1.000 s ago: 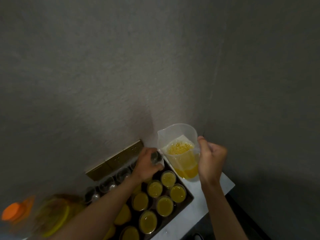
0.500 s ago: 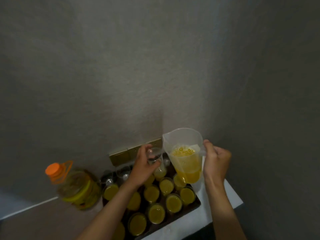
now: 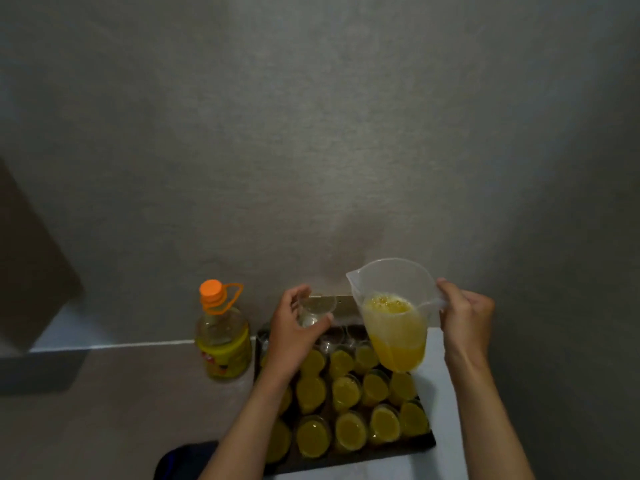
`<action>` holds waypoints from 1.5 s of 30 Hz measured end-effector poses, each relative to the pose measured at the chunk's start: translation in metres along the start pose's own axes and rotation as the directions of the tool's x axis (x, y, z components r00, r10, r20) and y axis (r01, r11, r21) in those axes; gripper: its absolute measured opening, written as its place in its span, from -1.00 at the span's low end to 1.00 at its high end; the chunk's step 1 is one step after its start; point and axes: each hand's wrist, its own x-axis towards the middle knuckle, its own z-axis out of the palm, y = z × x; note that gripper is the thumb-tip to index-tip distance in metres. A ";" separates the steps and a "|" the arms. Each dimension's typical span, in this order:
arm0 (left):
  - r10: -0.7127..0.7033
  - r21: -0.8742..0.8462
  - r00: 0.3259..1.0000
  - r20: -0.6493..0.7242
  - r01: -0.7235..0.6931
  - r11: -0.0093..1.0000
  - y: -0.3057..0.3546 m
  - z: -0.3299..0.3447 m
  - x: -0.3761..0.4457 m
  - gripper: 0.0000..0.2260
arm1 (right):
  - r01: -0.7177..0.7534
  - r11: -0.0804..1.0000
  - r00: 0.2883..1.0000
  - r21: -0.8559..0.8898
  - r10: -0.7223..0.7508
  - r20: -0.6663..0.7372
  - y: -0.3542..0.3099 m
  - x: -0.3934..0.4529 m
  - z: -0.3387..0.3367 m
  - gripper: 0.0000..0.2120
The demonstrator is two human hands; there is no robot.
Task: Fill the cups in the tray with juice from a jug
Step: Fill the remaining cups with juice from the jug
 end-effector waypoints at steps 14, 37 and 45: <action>0.009 -0.121 0.998 -0.060 -0.016 0.992 0.025 -0.048 -0.029 -0.50 | 0.154 0.986 0.963 -0.065 -0.135 0.231 -0.073 -0.018 0.053 -0.46; 0.024 -0.253 0.993 -0.114 -0.052 0.966 0.032 -0.064 -0.035 -0.51 | 0.396 0.864 0.861 -0.311 -0.232 0.453 -0.116 -0.019 0.072 -0.51; 0.042 -0.252 0.993 -0.114 -0.070 0.965 0.025 -0.064 -0.032 -0.52 | 0.450 0.806 0.829 -0.386 -0.216 0.516 -0.129 -0.015 0.082 -0.50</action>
